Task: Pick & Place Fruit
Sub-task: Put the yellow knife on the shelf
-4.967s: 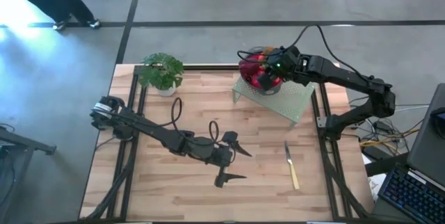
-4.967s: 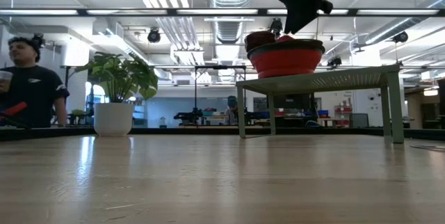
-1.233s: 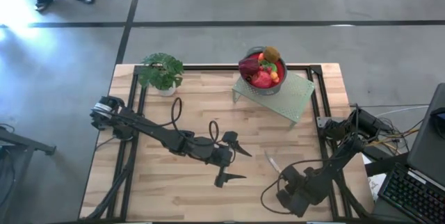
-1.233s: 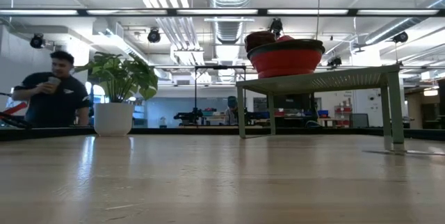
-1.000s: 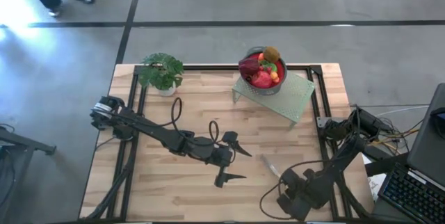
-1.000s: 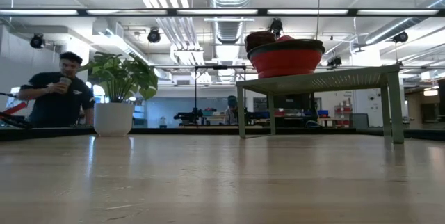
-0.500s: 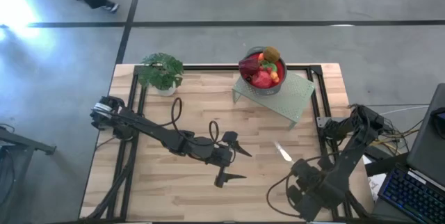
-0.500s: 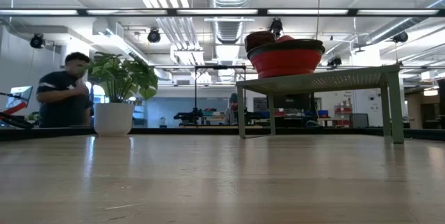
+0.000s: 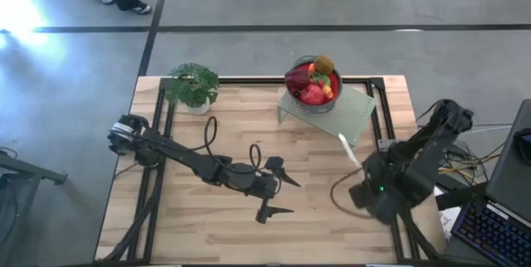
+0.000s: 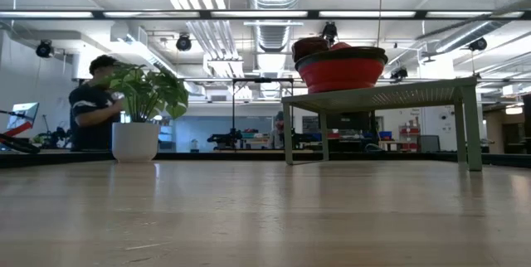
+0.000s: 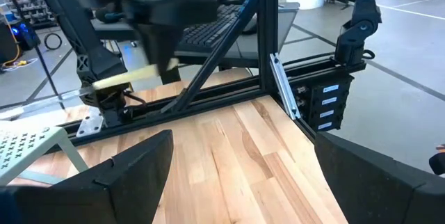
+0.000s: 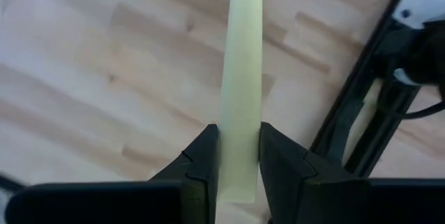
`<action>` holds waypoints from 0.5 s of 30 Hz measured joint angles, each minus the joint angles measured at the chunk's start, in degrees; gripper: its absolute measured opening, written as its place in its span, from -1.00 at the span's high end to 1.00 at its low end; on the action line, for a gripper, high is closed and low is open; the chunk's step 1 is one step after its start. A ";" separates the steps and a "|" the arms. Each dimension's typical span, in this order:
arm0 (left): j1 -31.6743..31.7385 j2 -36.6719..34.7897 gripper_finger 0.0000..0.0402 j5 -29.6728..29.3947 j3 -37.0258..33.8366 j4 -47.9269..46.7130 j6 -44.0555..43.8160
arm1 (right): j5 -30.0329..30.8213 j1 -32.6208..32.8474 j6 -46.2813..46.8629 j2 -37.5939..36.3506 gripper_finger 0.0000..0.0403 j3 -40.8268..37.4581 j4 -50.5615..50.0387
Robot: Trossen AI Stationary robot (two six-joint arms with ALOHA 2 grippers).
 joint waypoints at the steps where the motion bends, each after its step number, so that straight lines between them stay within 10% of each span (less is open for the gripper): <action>1: 0.01 0.00 -0.77 -0.02 0.00 -0.01 -0.01 | 0.10 -0.96 0.17 -1.48 0.64 -1.39 0.06; 15: 0.01 0.00 -0.77 -0.02 0.00 0.00 0.00 | 0.70 -18.44 -2.12 -17.46 0.62 -15.38 1.16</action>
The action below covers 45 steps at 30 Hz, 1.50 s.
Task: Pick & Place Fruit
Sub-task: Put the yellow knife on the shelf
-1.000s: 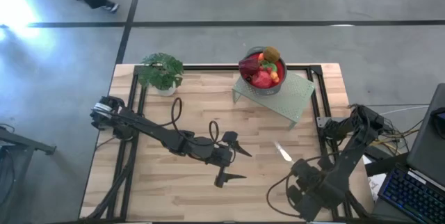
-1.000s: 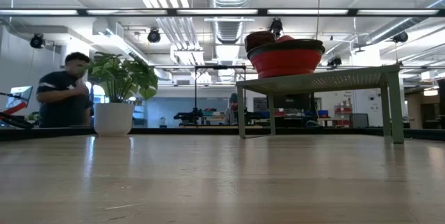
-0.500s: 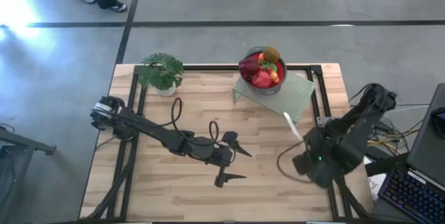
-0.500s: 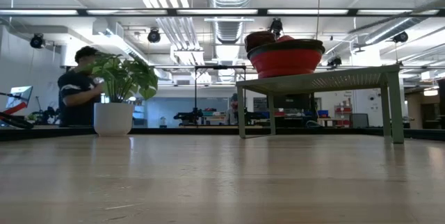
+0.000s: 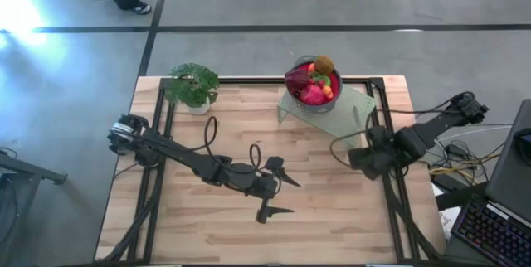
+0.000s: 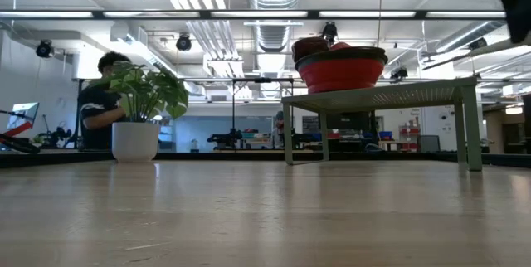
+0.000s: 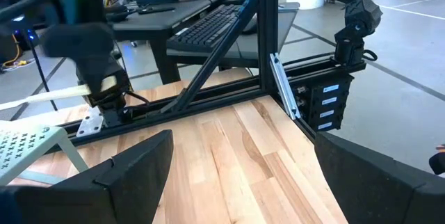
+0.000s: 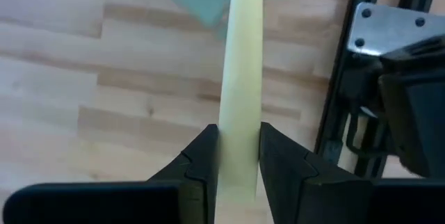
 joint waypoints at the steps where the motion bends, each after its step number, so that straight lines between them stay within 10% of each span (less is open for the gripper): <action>1: 0.00 0.00 -0.77 -0.01 0.00 0.00 -0.02 | 0.09 -1.57 -1.04 -0.49 0.62 -0.55 0.47; 27: 0.00 0.00 -0.77 0.00 0.00 0.00 -0.01 | -4.05 -38.46 -29.14 3.64 0.61 -1.57 13.46; 45: 0.00 0.00 -0.77 0.02 0.00 0.00 0.00 | -5.25 -45.72 -37.98 5.40 0.57 -3.48 16.47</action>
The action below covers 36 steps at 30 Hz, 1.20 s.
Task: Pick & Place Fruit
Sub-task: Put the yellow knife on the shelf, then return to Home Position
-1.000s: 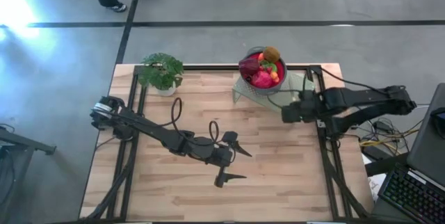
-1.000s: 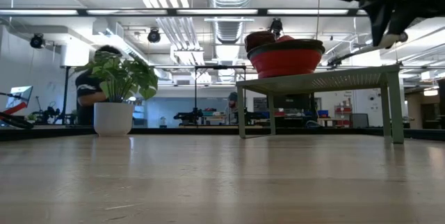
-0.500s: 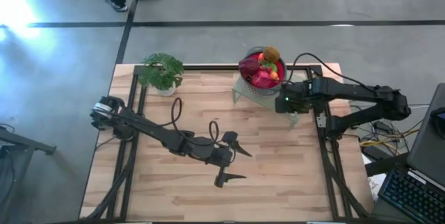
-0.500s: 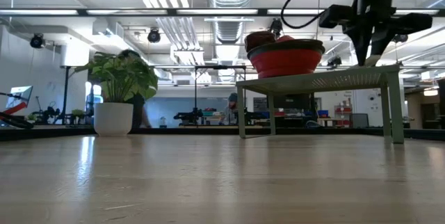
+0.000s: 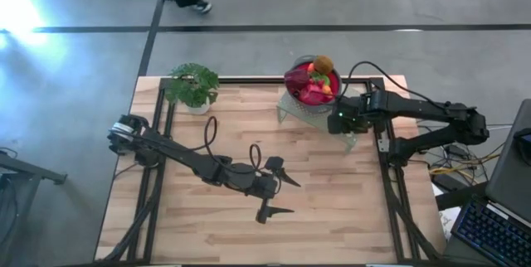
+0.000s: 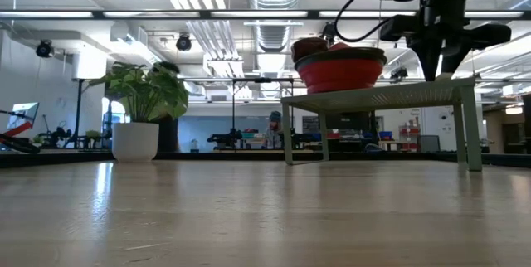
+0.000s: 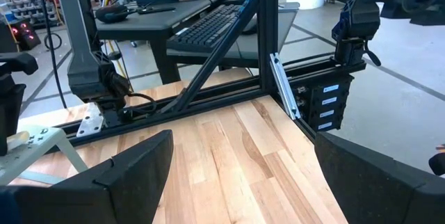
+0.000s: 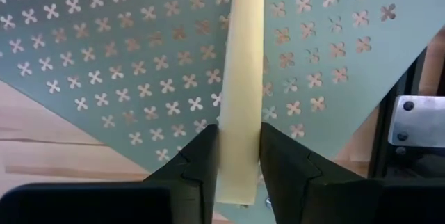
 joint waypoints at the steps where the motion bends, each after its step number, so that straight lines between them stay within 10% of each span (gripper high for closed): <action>1: 0.00 0.00 -0.77 0.00 0.00 0.01 -0.01 | 0.12 -0.02 0.00 0.00 0.54 -0.14 0.00; 18: -0.01 0.00 -0.77 -0.01 0.00 0.01 0.01 | 1.96 -0.09 -0.77 -1.12 0.13 3.90 -5.72; 36: 0.00 0.00 -0.77 0.00 0.00 0.02 -0.01 | 18.96 13.12 -15.12 -3.08 0.57 25.66 -8.78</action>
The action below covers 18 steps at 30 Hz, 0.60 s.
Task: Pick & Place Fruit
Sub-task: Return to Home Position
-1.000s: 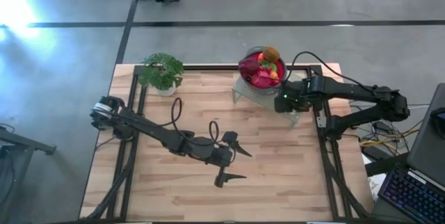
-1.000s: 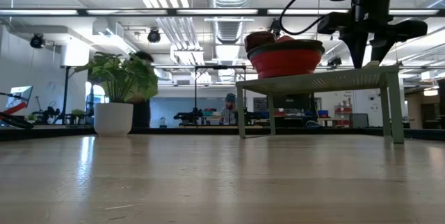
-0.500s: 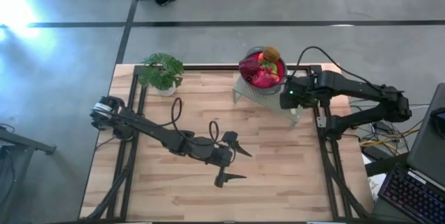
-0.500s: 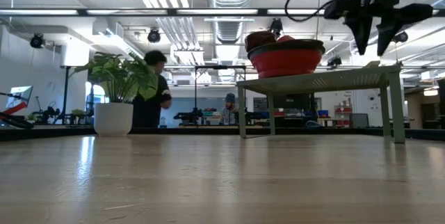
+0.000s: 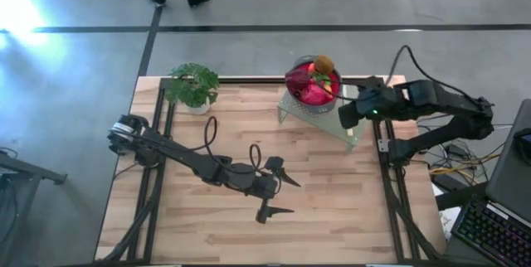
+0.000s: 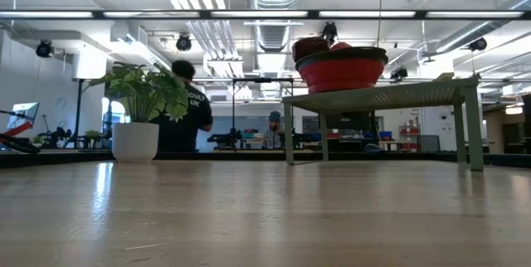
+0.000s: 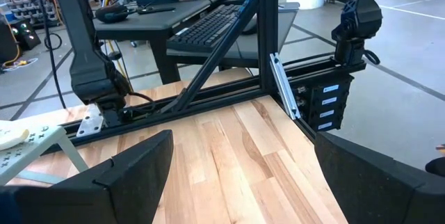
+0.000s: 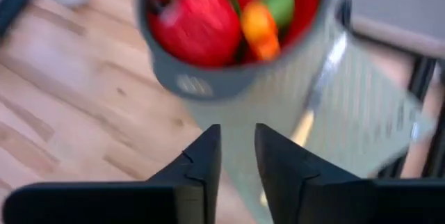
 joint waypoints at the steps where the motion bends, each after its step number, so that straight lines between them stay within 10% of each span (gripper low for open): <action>1: -0.01 0.00 -0.77 0.00 0.00 -0.02 0.01 | 2.50 1.52 -1.23 0.00 0.62 0.91 0.51; 18: 0.69 -0.36 -0.77 -0.87 0.02 -3.65 -3.65 | 12.13 13.02 -22.24 0.07 0.94 -4.46 19.98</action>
